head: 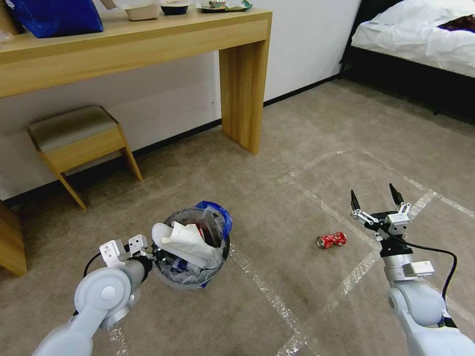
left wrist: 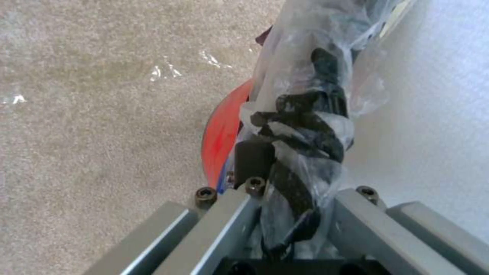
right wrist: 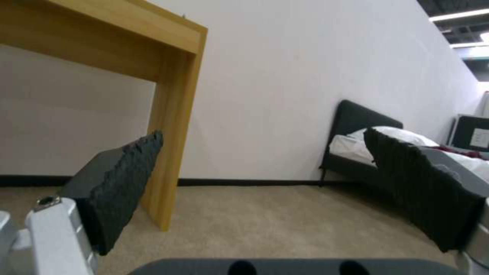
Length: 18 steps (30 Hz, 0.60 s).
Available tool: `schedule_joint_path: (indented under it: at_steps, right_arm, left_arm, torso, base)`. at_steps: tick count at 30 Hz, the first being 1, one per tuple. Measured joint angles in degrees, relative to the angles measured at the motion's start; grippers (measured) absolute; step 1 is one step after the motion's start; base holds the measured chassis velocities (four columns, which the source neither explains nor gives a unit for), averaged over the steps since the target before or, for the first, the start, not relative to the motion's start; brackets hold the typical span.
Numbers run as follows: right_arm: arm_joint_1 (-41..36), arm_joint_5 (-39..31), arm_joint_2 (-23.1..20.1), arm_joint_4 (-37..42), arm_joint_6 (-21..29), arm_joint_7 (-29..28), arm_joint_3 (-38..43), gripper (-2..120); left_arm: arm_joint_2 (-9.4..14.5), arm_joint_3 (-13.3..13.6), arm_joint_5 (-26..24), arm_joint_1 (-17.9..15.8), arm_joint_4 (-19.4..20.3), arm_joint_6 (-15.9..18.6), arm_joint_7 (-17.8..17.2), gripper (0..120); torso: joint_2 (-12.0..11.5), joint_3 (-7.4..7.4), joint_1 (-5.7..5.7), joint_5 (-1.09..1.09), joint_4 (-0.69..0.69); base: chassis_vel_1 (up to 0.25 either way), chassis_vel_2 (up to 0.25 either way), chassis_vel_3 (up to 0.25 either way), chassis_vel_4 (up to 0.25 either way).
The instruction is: Pick up the trash bin and place the garbage on the floor into it.
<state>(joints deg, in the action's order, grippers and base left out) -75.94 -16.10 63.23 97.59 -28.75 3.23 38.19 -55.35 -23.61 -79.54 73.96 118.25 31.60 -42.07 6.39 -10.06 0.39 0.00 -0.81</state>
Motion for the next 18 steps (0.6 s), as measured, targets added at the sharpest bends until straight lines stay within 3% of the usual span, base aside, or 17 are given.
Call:
schedule_joint_path:
  at_steps: [18]
  right_arm:
    - [1.2,0.5,2.1,-1.0,-1.1,-1.2,-1.3,100]
  left_arm:
    - [0.4,0.0,-0.6,-0.4,-0.5,-0.4,0.2,0]
  torso:
    - [0.0,0.00,0.00,0.00,0.00]
  base:
    - [0.000,0.000,0.000,0.000]
